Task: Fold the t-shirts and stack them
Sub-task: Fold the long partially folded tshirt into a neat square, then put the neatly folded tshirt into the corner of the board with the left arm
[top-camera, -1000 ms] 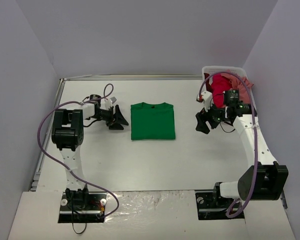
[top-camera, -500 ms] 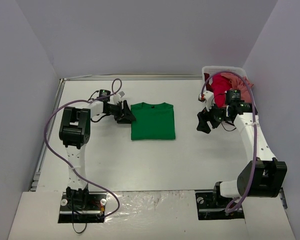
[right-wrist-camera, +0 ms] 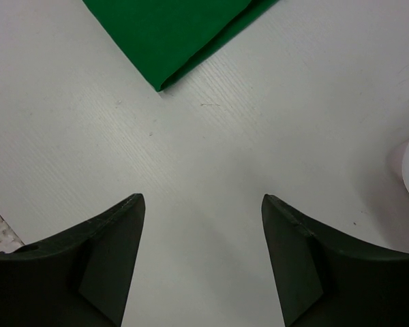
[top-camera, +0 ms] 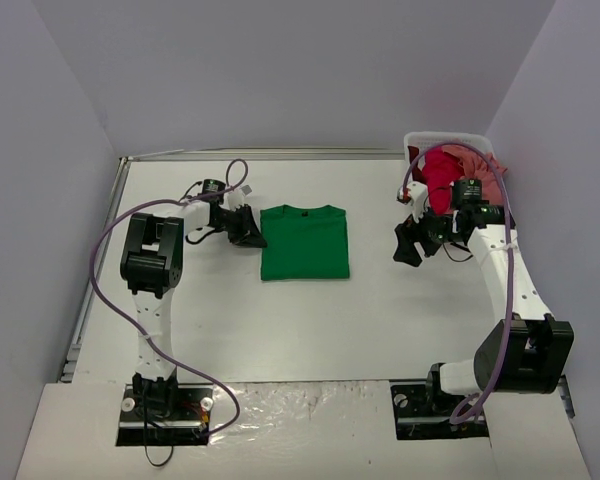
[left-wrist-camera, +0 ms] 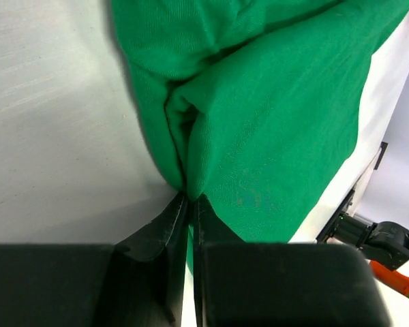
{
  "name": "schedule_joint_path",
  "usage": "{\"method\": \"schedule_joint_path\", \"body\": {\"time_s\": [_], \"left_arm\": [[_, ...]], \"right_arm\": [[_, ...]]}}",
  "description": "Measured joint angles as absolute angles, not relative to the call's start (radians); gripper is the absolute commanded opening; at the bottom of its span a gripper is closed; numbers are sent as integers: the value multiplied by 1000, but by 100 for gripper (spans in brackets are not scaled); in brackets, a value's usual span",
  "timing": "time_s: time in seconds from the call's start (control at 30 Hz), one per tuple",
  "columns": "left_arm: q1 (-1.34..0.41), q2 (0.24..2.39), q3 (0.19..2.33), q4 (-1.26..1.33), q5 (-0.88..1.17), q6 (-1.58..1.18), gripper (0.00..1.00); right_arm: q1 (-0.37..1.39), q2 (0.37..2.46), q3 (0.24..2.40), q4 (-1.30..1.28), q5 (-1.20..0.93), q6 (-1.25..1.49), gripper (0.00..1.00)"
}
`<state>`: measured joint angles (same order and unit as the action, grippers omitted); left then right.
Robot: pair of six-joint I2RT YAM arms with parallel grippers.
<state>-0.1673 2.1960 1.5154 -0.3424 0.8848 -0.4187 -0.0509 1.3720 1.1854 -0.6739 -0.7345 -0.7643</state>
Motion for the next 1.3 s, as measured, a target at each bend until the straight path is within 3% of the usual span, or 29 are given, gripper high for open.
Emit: {"method": "schedule_joint_path", "body": {"time_s": [0.3,0.77,1.3], "left_arm": [[-173,2199,1582,-426,799,-355,2],[-162,2150,1764,-640,493,-228,2],[49,2210,2014,-785,259,-96,2]], "right_arm": [[-53,1383,1175,-673,-743,-768,65],[-53,1399,1175,-673,-757,-767,64],[-59,1399,1175,-674,-768,-760,64]]}}
